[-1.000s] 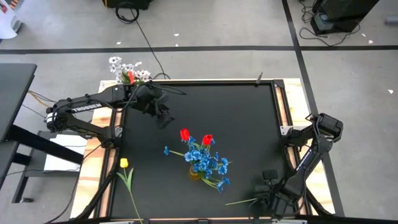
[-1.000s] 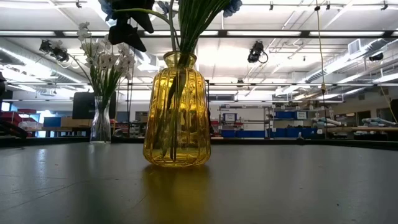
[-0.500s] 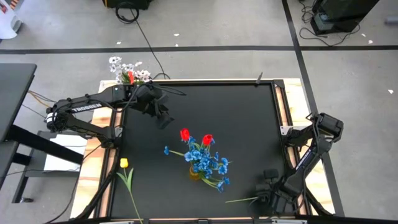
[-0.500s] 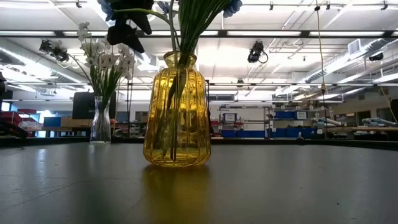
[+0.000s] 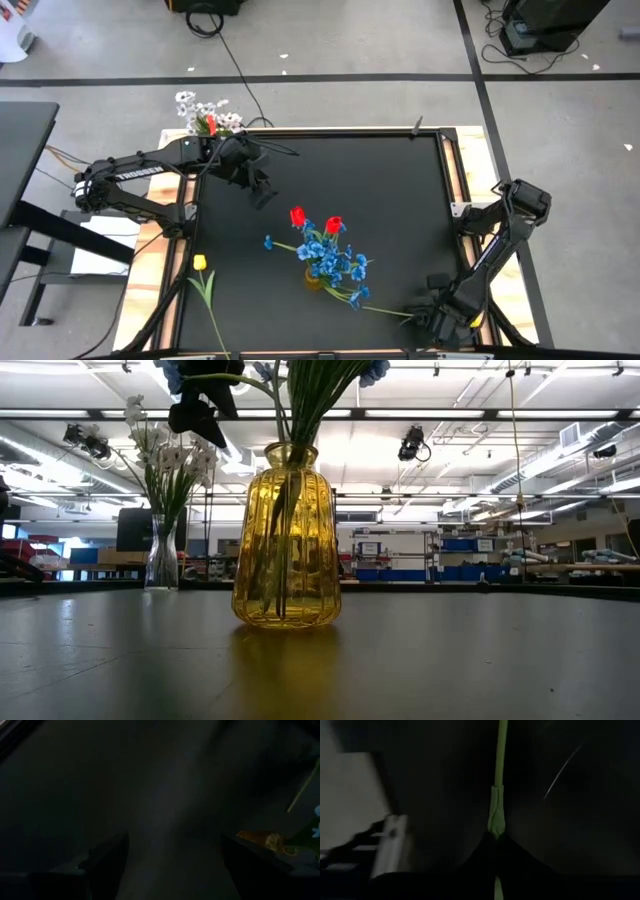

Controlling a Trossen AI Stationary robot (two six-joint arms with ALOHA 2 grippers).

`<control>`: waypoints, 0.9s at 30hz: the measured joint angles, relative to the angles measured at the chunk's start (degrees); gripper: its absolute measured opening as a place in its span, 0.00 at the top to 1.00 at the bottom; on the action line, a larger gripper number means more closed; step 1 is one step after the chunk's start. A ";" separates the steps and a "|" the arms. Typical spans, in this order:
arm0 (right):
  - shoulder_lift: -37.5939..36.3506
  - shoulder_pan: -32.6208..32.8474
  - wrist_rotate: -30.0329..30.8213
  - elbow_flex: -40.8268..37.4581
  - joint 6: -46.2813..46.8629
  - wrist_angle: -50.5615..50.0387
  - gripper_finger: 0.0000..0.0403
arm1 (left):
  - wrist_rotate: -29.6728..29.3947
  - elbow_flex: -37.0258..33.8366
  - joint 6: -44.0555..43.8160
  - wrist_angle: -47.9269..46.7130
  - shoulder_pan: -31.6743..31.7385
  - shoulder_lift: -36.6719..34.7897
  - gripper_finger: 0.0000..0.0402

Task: Sort flowers into vase by color
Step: Put the right yellow flower into the transparent vase

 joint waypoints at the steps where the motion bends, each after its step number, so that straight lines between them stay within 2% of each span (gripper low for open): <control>1: -0.66 -0.13 -0.28 1.03 0.26 -1.04 0.97 | 0.00 0.00 0.20 -0.01 0.00 0.00 0.21; 5: -4.69 -0.36 0.65 3.37 6.14 -5.21 0.97 | -0.02 0.00 1.45 -0.02 -0.02 0.00 0.21; 9: -10.98 -0.30 6.16 3.50 17.39 -7.48 0.97 | -0.02 0.00 1.47 -0.02 0.00 0.00 0.21; 14: -18.48 -0.35 16.90 3.53 37.33 -15.62 0.97 | -0.02 0.00 3.12 -0.02 0.00 0.00 0.21; 19: -24.76 -1.16 24.50 3.53 59.89 -22.76 0.97 | -0.02 0.00 4.69 -0.02 -0.01 0.00 0.21; 24: -30.10 -6.72 26.71 3.53 65.33 -18.92 0.97 | -0.02 0.00 7.35 -0.04 -0.02 0.00 0.21; 27: -33.25 -10.72 31.53 3.55 67.22 -14.25 0.94 | -0.02 0.00 8.94 -0.02 -0.06 0.00 0.21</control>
